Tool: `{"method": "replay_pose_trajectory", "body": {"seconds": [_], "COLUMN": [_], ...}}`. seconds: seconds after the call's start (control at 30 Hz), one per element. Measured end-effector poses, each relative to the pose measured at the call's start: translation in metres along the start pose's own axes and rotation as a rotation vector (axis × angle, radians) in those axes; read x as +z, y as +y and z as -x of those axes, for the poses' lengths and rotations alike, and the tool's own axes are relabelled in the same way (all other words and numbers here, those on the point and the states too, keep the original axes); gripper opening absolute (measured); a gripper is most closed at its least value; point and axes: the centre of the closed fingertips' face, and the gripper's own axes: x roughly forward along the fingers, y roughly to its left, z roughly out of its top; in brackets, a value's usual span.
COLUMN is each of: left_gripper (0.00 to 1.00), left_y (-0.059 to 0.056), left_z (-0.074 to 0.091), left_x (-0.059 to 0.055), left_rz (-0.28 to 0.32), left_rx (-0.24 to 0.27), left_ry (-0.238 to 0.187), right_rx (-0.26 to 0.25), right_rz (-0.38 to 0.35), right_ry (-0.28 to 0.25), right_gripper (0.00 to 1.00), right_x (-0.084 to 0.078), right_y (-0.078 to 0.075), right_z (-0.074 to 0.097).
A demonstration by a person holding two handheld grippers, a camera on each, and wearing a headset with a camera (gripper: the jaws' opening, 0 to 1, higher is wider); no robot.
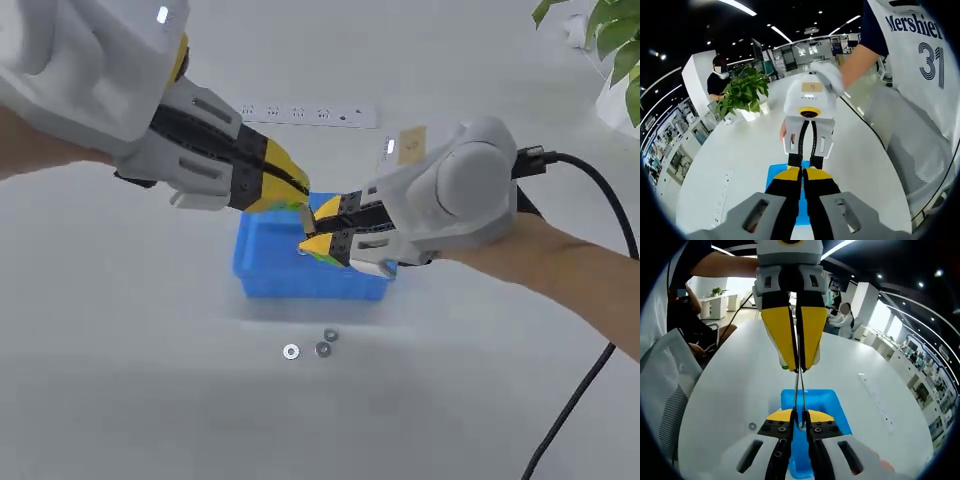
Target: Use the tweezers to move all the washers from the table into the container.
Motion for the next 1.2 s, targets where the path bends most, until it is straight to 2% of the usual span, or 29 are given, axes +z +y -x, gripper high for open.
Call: {"method": "replay_pose_trajectory", "body": {"seconds": [0.17, 0.2, 0.27, 0.5, 0.53, 0.6, 0.9, 1.2], "left_gripper": [0.05, 0.05, 0.05, 0.05, 0.05, 0.05, 0.05, 0.05], "left_y": [0.006, 0.012, 0.016, 0.023, 0.028, 0.031, 0.031, 0.031], "left_z": [-0.007, -0.012, -0.015, -0.029, -0.033, -0.038, -0.049, -0.051], "left_x": [-0.009, -0.017, -0.021, -0.039, -0.049, -0.056, -0.06, -0.055], "left_rz": [0.014, 0.015, 0.02, 0.037, 0.036, 0.046, 0.072, 0.065], "left_rx": [-0.01, -0.012, -0.017, -0.048, -0.054, -0.066, -0.08, -0.075], "left_ry": [0.005, 0.008, 0.013, 0.032, 0.044, 0.05, 0.046, 0.043], "right_rx": [0.012, 0.011, 0.014, 0.023, 0.026, 0.032, 0.036, 0.019], "right_rz": [-0.036, -0.042, -0.047, -0.091, -0.094, -0.107, -0.155, -0.17], "right_ry": [-0.003, -0.005, -0.003, 0.019, 0.026, 0.038, 0.054, 0.047], "right_gripper": [0.11, 0.11, 0.11, 0.11, 0.11, 0.11, 0.11, 0.12], "right_x": [-0.01, -0.012, -0.016, -0.037, -0.041, -0.046, -0.058, -0.056], "right_y": [-0.007, -0.008, -0.011, -0.018, -0.018, -0.017, -0.016, -0.018], "right_z": [-0.009, -0.01, -0.015, -0.029, -0.032, -0.034, -0.035, -0.036]}}
